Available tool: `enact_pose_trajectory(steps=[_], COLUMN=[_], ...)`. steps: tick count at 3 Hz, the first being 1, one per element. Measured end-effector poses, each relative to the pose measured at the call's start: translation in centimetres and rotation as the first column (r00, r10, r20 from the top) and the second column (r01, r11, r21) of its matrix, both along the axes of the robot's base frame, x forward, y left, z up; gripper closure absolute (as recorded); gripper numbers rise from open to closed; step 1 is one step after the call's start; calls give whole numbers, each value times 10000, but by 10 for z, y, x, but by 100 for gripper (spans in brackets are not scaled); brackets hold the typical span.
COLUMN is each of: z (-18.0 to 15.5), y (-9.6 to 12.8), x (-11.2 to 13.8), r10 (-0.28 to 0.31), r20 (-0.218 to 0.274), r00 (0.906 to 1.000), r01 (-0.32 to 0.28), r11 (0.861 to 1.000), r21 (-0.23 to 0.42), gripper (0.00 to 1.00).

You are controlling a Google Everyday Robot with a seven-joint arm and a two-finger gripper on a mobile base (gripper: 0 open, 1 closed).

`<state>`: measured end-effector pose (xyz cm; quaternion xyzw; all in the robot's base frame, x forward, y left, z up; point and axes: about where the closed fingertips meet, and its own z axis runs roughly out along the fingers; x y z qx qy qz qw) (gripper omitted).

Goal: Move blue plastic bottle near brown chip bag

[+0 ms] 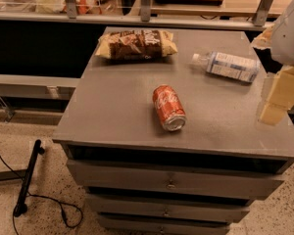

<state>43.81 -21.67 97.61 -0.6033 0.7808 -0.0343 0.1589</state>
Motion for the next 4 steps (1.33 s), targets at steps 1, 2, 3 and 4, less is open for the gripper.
enact_pose_trajectory(steps=[1, 2, 3, 4], z=[0, 4, 8, 3], y=[0, -10, -38, -77], x=[0, 18, 52, 88], r10=[0, -108, -419, -991], r20=[2, 296, 872, 1333], r00=[10000, 9995, 9953, 9861], r01=[0, 89, 260, 640], r11=[10000, 9978, 9841, 9672], r21=[0, 651, 1760, 2457], gripper=[0, 0, 0, 0])
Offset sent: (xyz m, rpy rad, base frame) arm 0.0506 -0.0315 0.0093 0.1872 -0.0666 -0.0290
